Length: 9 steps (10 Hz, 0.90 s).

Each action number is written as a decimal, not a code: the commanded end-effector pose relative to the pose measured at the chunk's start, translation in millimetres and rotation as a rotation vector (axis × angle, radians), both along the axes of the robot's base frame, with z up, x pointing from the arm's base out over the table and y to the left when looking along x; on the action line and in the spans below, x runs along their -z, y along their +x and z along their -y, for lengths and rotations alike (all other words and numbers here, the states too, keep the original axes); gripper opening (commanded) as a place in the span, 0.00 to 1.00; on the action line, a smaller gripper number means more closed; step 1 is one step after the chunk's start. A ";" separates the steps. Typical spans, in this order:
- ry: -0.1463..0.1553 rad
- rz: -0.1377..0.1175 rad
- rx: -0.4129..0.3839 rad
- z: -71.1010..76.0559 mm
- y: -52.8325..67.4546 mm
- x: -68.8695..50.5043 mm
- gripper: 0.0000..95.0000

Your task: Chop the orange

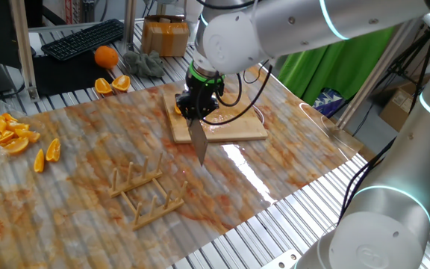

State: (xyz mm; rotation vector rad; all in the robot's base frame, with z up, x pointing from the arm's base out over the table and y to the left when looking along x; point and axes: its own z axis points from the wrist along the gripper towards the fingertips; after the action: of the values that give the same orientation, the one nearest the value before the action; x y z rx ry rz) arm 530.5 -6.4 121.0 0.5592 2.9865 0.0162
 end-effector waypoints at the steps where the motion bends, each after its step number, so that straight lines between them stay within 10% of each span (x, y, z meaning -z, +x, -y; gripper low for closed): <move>1: -0.002 0.002 -0.081 -0.5 -1.9 -1.5 0.00; 9: 0.043 0.008 -0.264 -0.5 -1.9 -1.5 0.00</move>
State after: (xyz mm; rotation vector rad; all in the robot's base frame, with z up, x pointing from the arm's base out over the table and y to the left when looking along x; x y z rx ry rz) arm 528.0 -5.3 123.4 0.1474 3.0379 0.1114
